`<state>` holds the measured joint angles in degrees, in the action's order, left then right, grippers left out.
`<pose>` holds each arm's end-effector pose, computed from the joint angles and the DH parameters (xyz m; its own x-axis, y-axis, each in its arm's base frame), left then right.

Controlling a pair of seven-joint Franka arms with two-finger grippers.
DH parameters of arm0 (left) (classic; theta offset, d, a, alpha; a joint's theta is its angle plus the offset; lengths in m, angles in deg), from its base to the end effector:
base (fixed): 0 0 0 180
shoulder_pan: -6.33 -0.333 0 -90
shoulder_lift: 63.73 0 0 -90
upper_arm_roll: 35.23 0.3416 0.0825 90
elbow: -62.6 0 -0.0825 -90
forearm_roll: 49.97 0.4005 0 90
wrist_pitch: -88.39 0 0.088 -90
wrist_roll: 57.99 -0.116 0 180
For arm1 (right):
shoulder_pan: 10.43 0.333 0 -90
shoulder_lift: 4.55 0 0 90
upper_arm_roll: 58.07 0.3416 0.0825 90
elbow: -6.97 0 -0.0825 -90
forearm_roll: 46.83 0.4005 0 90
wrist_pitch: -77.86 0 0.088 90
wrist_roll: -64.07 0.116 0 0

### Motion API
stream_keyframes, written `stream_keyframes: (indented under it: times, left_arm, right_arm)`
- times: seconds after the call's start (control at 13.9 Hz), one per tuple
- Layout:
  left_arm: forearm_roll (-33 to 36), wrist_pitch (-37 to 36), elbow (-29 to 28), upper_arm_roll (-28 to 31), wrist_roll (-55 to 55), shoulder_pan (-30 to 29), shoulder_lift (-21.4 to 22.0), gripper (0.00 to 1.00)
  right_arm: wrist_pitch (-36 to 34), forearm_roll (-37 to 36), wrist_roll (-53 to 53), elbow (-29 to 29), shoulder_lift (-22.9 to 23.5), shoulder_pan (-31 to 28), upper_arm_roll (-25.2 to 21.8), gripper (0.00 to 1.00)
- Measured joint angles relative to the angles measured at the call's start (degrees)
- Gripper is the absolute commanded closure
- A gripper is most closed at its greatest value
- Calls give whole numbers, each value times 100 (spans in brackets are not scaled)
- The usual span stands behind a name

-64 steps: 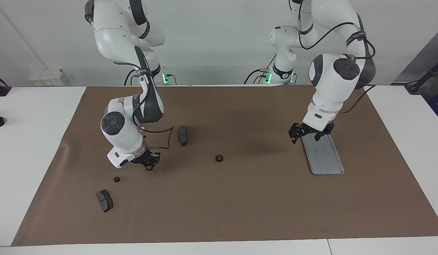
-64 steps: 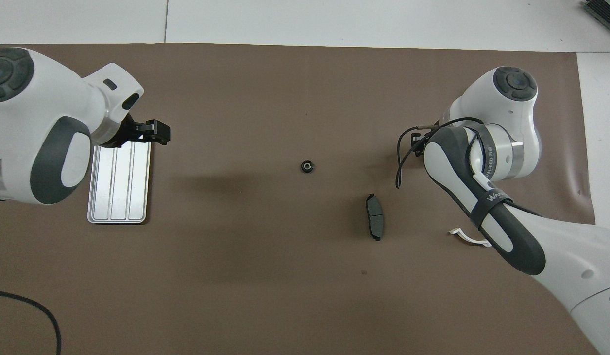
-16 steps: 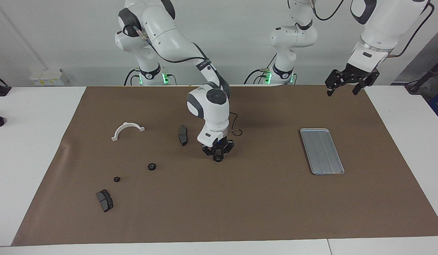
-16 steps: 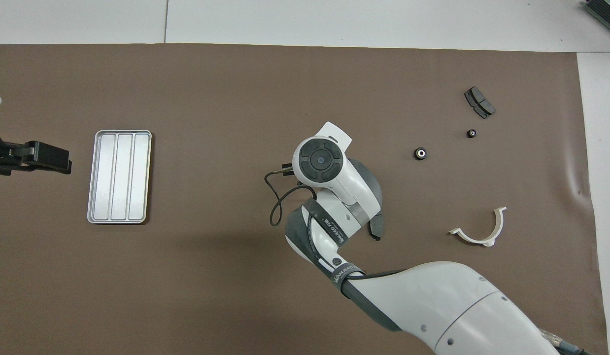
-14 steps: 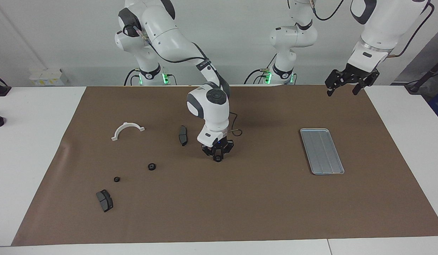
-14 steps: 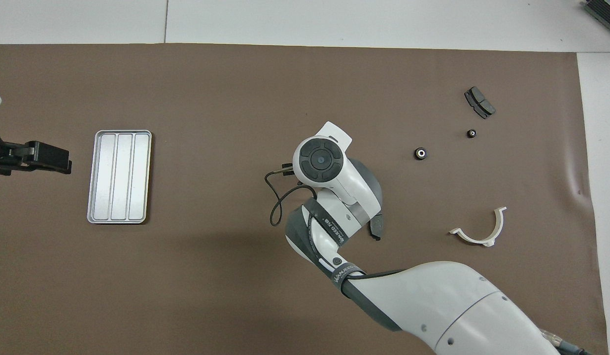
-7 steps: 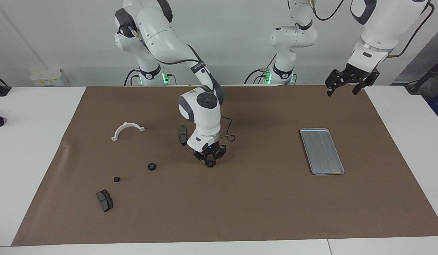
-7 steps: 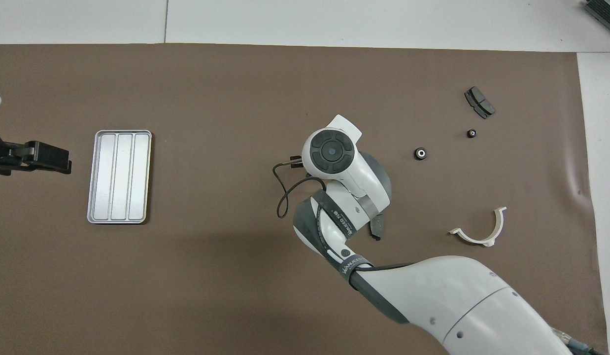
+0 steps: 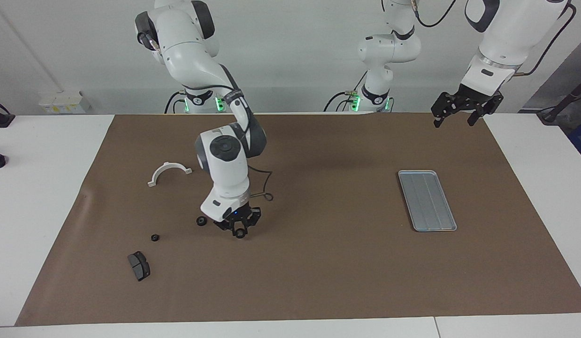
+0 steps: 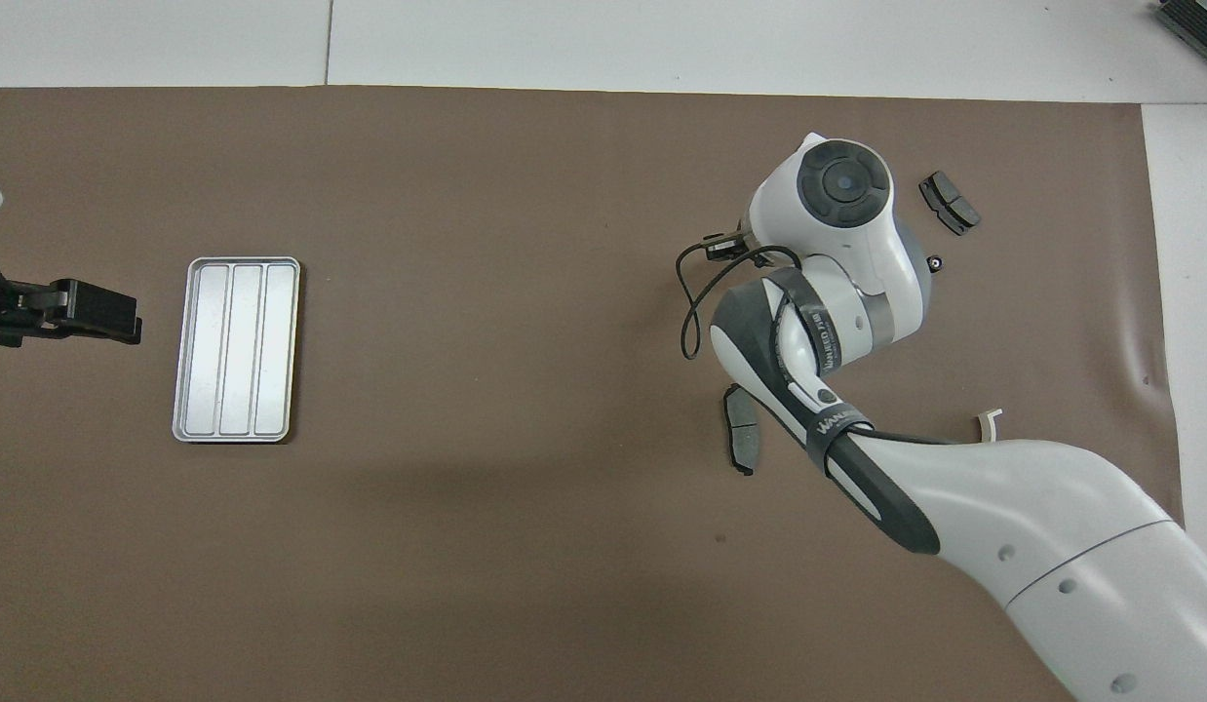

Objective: Place bearing gear from tray to pile

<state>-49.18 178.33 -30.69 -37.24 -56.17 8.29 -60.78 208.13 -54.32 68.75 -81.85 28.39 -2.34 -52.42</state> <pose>0.5517 -0.0372 0.6419 0.9993 -0.0374 -0.0065 -0.0375 -0.9992 -0.0158 0.7256 0.1610 0.3341 0.9645 0.2145 0.1540 0.2099 -0.9767 0.0453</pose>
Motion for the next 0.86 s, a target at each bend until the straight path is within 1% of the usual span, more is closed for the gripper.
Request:
stream_keyframes:
  times: [0.29,0.5,0.65,0.72,0.79,0.86]
  left_arm:
    - [0,0,0,0,0,0,0,0]
    - [0,0,0,0,0,0,0,0]
    - [0,-1,0,0,0,0,0,0]
    - [0,-1,0,0,0,0,0,0]
    - [0,-1,0,0,0,0,0,0]
    - [0,-1,0,0,0,0,0,0]
  right_arm:
    - [17,75,-714,13,1,-417,6,100]
    - [250,76,-953,13,15,-686,8,100]
    - [500,76,-960,13,62,-738,8,100]
    - [572,76,-960,13,89,-749,9,95]
    - [593,76,-960,13,105,-760,9,85]
    - [593,76,-960,13,111,-770,9,71]
